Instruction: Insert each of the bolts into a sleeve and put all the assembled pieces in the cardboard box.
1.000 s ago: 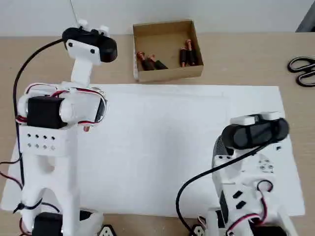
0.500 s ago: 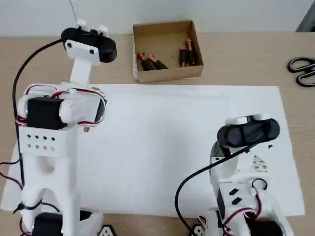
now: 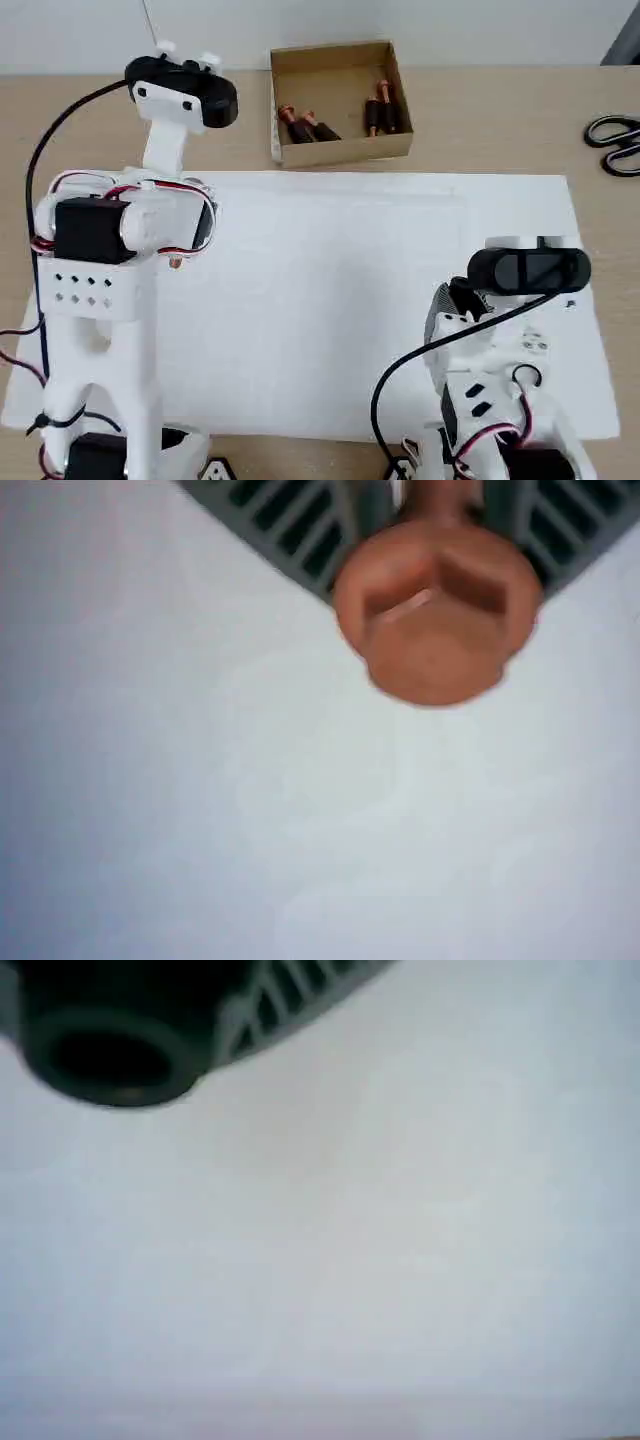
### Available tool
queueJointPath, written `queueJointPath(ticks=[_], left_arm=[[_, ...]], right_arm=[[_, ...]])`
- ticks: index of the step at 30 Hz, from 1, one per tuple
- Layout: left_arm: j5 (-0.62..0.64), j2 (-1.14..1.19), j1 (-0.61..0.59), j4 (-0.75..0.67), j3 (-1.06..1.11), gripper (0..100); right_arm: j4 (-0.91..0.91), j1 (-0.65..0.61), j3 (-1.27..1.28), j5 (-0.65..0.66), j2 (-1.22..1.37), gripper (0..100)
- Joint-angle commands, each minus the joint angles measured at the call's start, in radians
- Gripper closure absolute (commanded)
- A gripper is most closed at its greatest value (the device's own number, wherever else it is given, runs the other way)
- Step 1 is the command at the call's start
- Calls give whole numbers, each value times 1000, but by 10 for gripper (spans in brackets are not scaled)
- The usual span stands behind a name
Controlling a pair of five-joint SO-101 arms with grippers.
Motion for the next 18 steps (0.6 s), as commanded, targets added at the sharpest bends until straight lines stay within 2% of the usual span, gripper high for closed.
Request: queueJointPath(ticks=[1,7,11,18], left_arm=[[3,-37,-5,9,-4,994],[8,-38,-2,8,-12,994],[12,-38,-3,-68,-12,994],[292,-107,38,-307,-7,994]], right_arm=[[-41,-35,-6,-6,-2,995],[-150,-156,-6,-6,-2,995],[-245,-216,-5,-6,1,995],[-377,-274,83,-8,-1,995]])
